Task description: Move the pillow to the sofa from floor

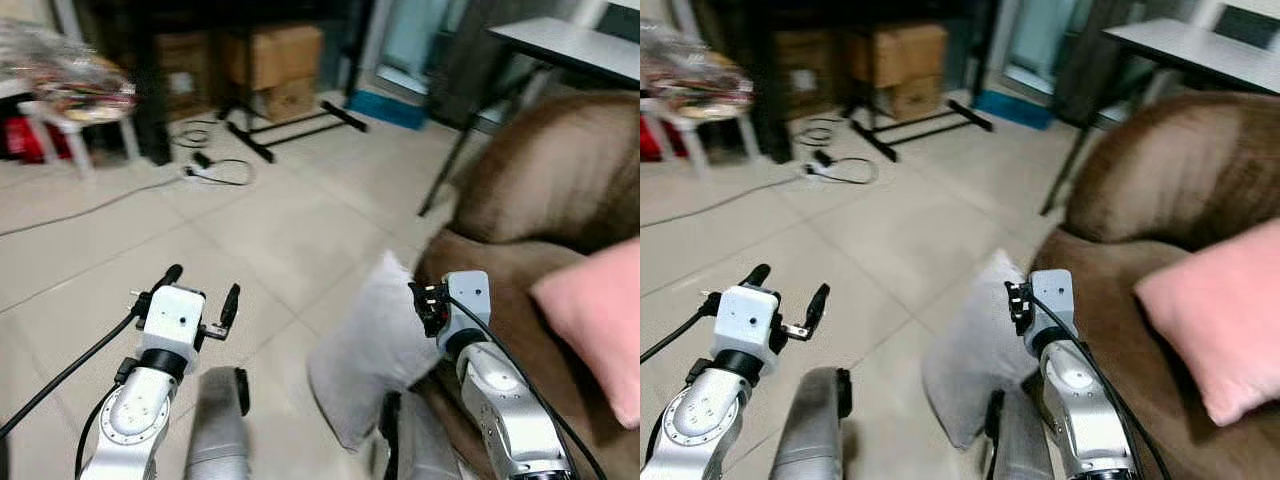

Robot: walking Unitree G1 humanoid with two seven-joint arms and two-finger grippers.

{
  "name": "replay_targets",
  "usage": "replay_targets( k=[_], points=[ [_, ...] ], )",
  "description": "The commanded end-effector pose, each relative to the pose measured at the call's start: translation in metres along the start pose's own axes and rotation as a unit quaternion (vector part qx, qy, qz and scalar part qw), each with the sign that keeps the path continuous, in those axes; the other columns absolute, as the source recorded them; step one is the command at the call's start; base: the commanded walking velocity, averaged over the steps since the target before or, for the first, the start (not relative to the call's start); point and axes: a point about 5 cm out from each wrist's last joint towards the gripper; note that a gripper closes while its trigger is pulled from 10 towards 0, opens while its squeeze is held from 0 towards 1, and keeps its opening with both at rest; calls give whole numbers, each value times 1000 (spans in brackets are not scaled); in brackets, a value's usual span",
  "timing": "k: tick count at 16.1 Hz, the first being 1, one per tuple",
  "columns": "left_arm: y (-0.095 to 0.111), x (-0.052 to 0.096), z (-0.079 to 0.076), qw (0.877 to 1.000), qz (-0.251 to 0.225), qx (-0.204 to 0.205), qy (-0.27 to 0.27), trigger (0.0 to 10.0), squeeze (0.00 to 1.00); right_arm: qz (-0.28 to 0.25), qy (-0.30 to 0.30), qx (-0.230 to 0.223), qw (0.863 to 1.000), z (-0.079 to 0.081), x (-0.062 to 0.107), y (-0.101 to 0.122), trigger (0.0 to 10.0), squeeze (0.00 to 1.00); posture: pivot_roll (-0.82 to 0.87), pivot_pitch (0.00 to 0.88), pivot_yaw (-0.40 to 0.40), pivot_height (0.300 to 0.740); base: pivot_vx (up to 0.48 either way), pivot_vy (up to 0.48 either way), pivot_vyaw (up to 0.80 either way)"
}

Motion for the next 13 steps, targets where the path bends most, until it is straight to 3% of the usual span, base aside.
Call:
replay_targets(
  k=[1,9,13],
  points=[
    [5,-2,-3,1000,-11,4,-6,10000,0,-4,-5,6,1000,-6,-2,3,10000,0,36,0,-89,527,0,0,0],
    [5,-3,-2,1000,-11,4,-10,10000,0,0,-6,15,1000,-7,-3,2,10000,0,35,1,-84,527,0,0,0],
    [6,-4,-2,1000,-12,6,-13,10000,0,-2,-2,17,1000,-6,-4,2,10000,0,35,1,-81,527,134,0,-688]
  ],
)
Point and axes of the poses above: a point about 5 cm out from each wrist's last joint towards the gripper, its own x axis pointing back from the gripper into the wrist, its own y axis along the axis of the wrist's last joint, z = x × y, and after that the axes turned 5 degrees about x, right-handed
